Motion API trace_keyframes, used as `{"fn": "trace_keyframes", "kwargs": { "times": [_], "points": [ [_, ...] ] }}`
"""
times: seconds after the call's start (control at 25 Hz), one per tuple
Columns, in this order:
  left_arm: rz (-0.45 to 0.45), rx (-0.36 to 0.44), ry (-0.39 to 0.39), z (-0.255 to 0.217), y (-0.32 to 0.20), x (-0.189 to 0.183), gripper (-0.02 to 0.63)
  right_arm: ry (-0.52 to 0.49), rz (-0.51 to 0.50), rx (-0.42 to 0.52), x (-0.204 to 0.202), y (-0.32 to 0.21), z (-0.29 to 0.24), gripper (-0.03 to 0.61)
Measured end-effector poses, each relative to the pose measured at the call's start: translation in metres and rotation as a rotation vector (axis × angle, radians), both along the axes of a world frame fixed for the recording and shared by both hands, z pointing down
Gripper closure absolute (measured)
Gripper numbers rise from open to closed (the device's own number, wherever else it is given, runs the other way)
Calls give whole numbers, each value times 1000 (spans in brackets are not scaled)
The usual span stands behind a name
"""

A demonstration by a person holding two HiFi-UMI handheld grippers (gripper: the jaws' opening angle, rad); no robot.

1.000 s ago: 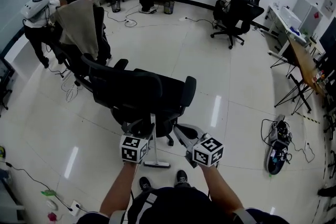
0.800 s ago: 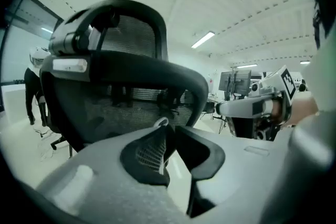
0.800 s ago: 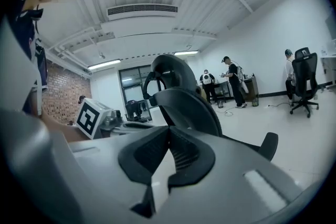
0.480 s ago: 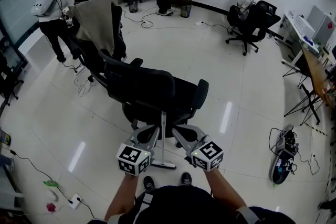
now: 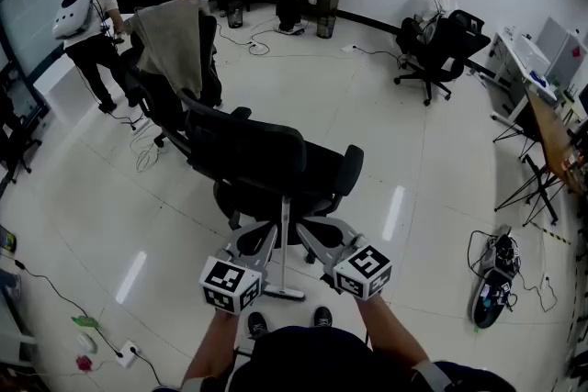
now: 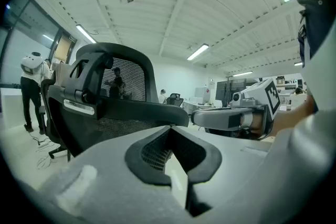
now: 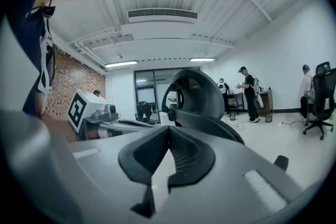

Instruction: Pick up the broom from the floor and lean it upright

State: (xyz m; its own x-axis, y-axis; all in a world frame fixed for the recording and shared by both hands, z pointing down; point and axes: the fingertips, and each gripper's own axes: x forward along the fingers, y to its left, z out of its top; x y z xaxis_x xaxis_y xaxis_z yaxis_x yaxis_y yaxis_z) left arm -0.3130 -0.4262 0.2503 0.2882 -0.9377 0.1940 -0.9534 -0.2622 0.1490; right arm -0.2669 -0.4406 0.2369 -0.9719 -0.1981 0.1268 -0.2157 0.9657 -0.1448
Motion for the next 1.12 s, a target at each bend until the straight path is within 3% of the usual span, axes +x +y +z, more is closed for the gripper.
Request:
{"fn": "trace_keyframes", "kwargs": {
  "times": [0.2, 1.12],
  "points": [
    [-9, -21, -30, -2, -1, 2, 614, -9, 1, 0, -2, 0, -6, 575],
    [13, -27, -9, -2, -8, 9, 614, -15, 15, -16, -4, -4, -9, 575]
  ]
}}
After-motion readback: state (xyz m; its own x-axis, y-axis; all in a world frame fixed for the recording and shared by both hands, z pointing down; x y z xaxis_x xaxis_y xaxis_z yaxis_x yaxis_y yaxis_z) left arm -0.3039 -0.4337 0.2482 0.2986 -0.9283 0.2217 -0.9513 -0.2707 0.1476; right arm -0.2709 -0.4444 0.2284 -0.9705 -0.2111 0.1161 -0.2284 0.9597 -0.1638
